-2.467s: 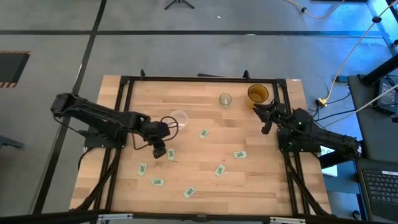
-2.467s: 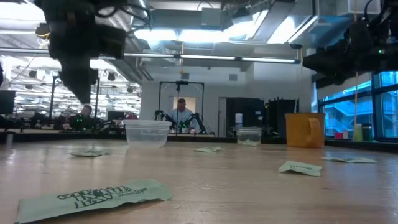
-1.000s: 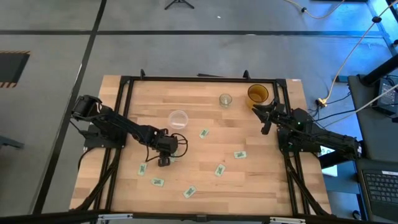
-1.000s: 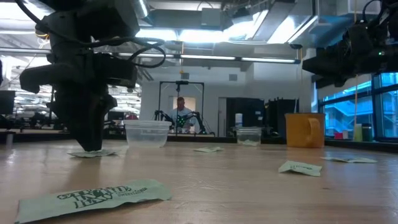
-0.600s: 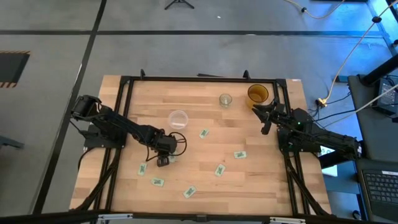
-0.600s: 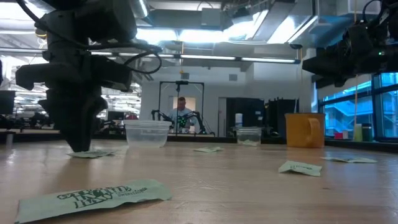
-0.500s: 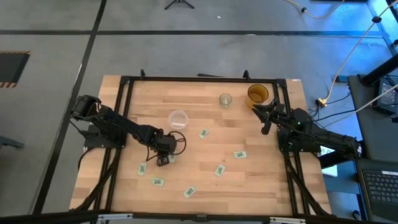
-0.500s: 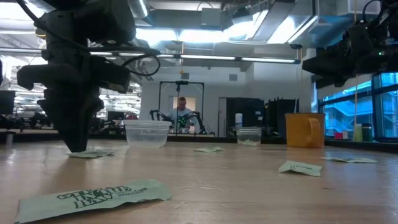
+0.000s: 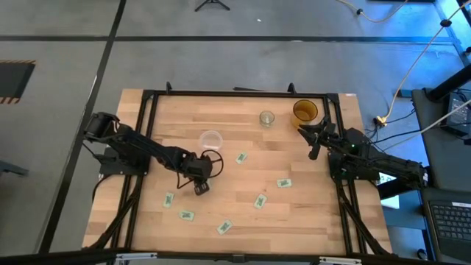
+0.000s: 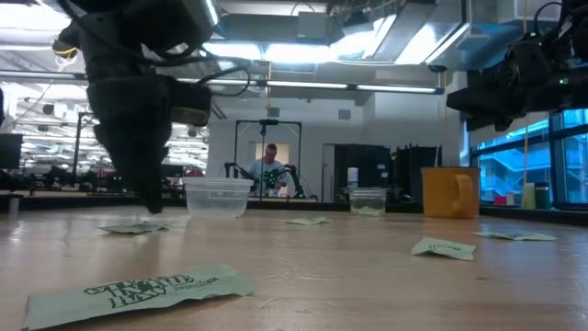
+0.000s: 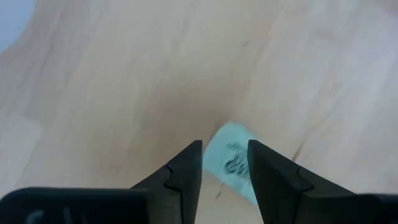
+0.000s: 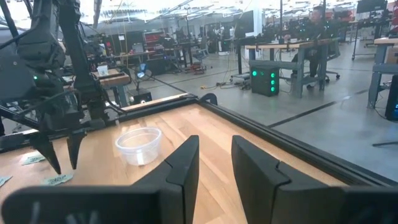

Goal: Pick and place Stevia / Truvia into bins
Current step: Put the stevia packet into the transparent container

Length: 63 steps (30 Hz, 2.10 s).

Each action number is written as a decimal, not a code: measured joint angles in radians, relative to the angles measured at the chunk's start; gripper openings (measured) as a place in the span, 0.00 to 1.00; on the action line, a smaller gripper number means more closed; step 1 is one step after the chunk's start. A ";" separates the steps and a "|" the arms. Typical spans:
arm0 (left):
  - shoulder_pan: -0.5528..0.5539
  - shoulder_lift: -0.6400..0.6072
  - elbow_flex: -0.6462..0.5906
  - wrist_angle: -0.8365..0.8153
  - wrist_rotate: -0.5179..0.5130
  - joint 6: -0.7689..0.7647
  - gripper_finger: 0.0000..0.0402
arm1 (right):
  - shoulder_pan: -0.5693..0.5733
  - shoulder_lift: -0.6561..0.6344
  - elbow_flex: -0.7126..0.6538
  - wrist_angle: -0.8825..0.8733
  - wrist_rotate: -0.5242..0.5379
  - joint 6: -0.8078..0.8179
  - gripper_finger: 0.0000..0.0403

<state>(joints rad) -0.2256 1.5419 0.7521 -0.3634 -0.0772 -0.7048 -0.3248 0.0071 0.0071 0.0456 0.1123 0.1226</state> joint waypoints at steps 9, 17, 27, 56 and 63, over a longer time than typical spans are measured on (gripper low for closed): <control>-0.063 0.016 0.000 0.027 -0.056 0.197 0.30 | 0.000 0.000 0.000 0.000 0.000 0.000 0.25; -0.078 0.076 0.004 0.044 -0.047 0.223 0.31 | 0.000 0.000 0.000 0.001 0.000 0.000 0.25; -0.074 0.126 0.008 0.072 -0.021 0.214 0.29 | 0.000 0.000 0.000 0.001 0.000 0.000 0.25; -0.075 0.122 0.001 0.106 -0.032 0.221 0.10 | 0.000 0.000 0.000 0.001 0.000 0.000 0.25; -0.074 0.103 0.000 0.108 -0.013 0.221 0.07 | 0.000 0.000 0.000 0.001 0.000 0.000 0.25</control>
<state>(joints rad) -0.2993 1.6444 0.7521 -0.2553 -0.0906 -0.4842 -0.3250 0.0071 0.0069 0.0465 0.1123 0.1223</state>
